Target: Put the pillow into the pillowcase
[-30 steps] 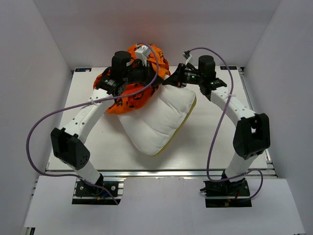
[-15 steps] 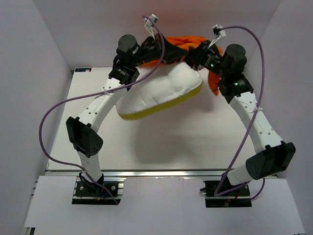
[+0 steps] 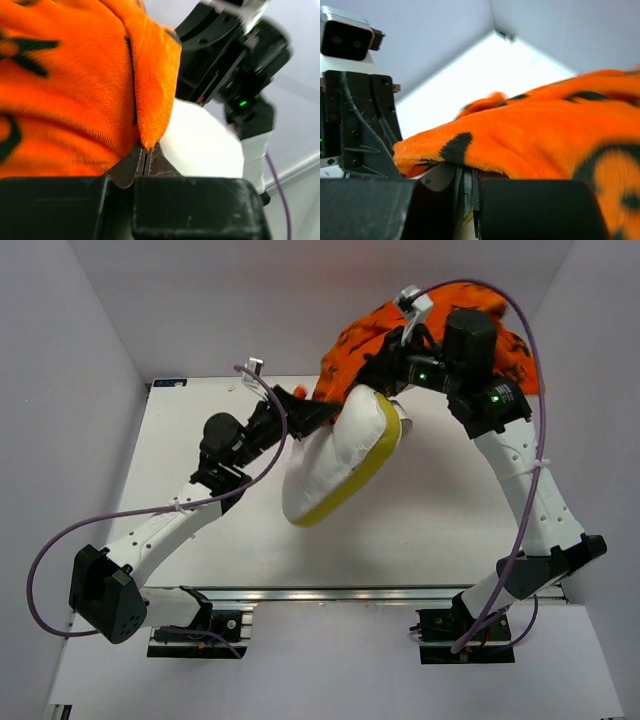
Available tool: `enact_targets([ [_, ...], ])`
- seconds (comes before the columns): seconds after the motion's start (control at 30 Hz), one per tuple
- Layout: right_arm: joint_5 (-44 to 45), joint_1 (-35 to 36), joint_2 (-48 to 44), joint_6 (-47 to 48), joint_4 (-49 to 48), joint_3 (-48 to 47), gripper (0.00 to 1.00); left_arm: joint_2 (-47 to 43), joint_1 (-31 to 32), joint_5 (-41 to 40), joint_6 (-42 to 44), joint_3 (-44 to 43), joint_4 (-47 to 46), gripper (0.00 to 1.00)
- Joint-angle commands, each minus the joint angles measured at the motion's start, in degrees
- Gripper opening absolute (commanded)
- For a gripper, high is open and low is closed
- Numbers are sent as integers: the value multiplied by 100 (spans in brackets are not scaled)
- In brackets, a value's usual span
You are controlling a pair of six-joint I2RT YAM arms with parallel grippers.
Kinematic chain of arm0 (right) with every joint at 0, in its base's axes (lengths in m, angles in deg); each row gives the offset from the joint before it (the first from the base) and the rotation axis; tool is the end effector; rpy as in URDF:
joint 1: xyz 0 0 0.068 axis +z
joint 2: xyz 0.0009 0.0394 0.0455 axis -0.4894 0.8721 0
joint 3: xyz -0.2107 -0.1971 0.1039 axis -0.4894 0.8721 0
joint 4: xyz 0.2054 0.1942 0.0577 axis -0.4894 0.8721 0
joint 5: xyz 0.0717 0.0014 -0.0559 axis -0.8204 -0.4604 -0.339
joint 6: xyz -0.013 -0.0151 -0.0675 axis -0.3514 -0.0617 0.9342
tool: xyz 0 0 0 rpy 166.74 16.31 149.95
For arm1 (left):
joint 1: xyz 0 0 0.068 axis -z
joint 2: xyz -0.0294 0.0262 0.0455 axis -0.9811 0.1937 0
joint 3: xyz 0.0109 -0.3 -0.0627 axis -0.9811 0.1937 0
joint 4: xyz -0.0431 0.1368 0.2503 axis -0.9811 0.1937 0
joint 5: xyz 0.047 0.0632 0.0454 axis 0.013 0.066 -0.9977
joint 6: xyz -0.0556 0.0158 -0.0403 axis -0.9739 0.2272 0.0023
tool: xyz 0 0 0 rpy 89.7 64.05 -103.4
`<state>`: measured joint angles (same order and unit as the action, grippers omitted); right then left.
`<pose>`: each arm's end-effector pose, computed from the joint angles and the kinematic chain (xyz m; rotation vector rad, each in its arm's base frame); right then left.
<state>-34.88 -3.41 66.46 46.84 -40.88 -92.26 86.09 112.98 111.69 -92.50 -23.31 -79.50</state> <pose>0.3027 0.1772 0.5755 -0.6214 1.5790 0.8650 0.2654 -0.2080 0.4479 0.0641 1.4405 -1.6822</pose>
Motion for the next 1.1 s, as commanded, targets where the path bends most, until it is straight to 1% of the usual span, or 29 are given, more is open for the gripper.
enact_targets([
  [0.0, 1131, 3, 161, 756, -880, -22, 0, -199, 267, 631, -454, 745, 70, 0],
  [0.07, 1236, 275, 301, 922, -790, 391, 0, -164, 268, 622, -454, 834, 227, 0],
  [0.13, 1604, 582, 476, 1256, -642, 637, 0, -68, 267, 614, -541, 992, 447, 0],
  [0.17, 1667, 906, 556, 1353, -597, 847, 0, -50, 267, 596, -629, 1062, 500, 0],
  [0.23, 2105, 1433, 846, 1678, -527, 1050, 0, -67, 259, 587, -708, 1246, 789, 0],
  [0.27, 2185, 1567, 977, 1749, -492, 1112, 0, -128, 259, 518, -735, 1291, 964, 0],
  [0.3, 2395, 1699, 1240, 1819, -474, 1130, 0, -207, 241, 473, -735, 1395, 1297, 0],
  [0.33, 2553, 1918, 1355, 1837, -500, 1104, 0, -452, 171, 316, -718, 1431, 1848, 0],
  [0.37, 2555, 1998, 1478, 1846, -509, 1104, 0, -602, 171, 228, -700, 1466, 1854, 0],
  [0.4, 2590, 2077, 1715, 1846, -509, 991, 0, -769, 49, 140, -665, 1519, 2402, 0],
  [0.43, 2599, 2182, 1813, 1838, -517, 929, 0, -945, -13, 52, -630, 1546, 2677, 0],
  [0.47, 2599, 2236, 1909, 1820, -570, 859, 0, -1312, -83, -62, -569, 1563, 2984, 2],
  [0.5, 2573, 2262, 2058, 1794, -605, 736, 0, -1498, -215, -333, -525, 1572, 3675, 7],
  [0.53, 2529, 2297, 2121, 1724, -640, 691, 3, -1674, -277, -484, -472, 1537, 3978, 21],
  [0.57, 2476, 2298, 2182, 1671, -649, 613, 9, -1980, -347, -633, -306, 1511, 4277, 30],
  [0.6, 2450, 2298, 2279, 1644, -641, 455, 23, -2097, -383, -913, -226, 1467, 4784, 39],
  [0.63, 2432, 2298, 2288, 1661, -632, 419, 31, -2176, -400, -1029, -147, 1345, 4998, 52],
  [0.67, 2449, 2289, 2280, 1696, -632, 427, 40, -2246, -409, -1117, 36, 1265, 5174, 57],
  [0.7, 2493, 2263, 2166, 1740, -649, 471, 52, -2247, -401, -1240, 134, 1169, 5489, 60],
  [0.73, 2476, 2184, 2078, 1845, -658, 645, 55, -2212, -409, -1311, 239, 942, 5640, 64],
  [0.77, 2493, 2114, 1973, 1881, -684, 778, 59, -2151, -401, -1364, 440, 809, 5816, 65],
  [0.8, 2502, 2026, 1720, 1916, -772, 918, 66, -2002, -400, -1399, 538, 668, 6096, 66],
  [0.83, 2502, 1816, 1578, 1960, -807, 1250, 69, -1905, -400, -1504, 635, 519, 6229, 66],
  [0.9, 2511, 1561, 1131, 2066, -895, 1586, 76, -1625, -409, -1610, 855, 79, 6554, 66],
  [0.93, 2485, 1272, 998, 2075, -965, 1909, 77, -1519, -409, -1732, 995, -61, 6643, 66],
  [1.0, 2362, 859, 576, 2084, -1036, 2219, 80, -1186, -409, -1786, 1136, -448, 6837, 66],
  [1.07, 2265, 611, 243, 2040, -1080, 2606, 81, -921, -409, -1830, 1268, -798, 6986, 67],
])
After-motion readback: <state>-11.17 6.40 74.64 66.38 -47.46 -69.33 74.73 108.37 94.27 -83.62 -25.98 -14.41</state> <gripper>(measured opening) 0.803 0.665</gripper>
